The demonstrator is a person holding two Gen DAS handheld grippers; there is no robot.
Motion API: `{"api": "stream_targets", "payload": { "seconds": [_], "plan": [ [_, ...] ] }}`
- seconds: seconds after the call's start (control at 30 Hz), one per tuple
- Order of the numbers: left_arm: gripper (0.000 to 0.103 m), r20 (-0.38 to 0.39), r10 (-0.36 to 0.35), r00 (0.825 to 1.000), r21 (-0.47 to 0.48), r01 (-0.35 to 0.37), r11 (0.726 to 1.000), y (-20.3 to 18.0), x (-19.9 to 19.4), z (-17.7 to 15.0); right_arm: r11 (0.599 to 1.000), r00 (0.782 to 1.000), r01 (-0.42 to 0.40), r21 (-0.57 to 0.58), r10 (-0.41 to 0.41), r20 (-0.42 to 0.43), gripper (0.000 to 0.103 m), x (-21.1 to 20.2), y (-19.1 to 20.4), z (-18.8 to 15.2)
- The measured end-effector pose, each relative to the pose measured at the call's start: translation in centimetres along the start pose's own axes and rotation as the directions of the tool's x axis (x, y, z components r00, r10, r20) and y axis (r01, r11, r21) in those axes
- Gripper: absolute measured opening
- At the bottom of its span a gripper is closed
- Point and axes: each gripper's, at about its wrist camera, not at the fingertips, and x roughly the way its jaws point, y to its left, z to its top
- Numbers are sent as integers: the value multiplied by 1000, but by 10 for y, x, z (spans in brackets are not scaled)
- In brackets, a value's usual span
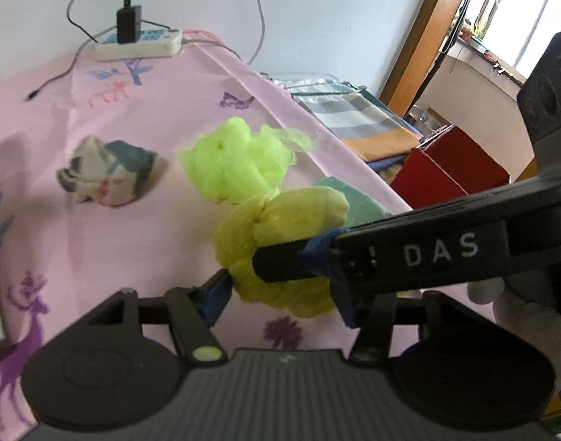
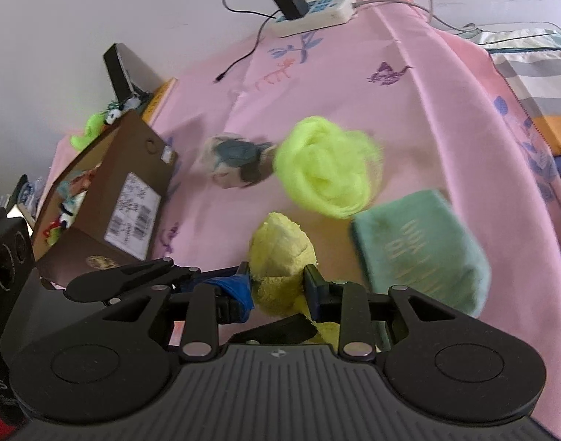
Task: Organize soft objects
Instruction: 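Grasp the yellow plush toy with the right gripper and lift, then carry the yellow plush with the right gripper over the box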
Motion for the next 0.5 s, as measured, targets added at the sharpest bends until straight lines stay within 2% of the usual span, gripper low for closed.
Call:
{"api": "stream_targets", "payload": {
  "seconds": [0.17,0.5],
  "plan": [
    [55,30,30,999,15,-31,999,14,-33,-13,1000,1000,-25,-16,25,4,13,3,33,-8],
    [55,106,91,990,-4,-91,996,65,-111,-33,994,994,-94,-59,97,43,13,13,110,-15]
  ]
}}
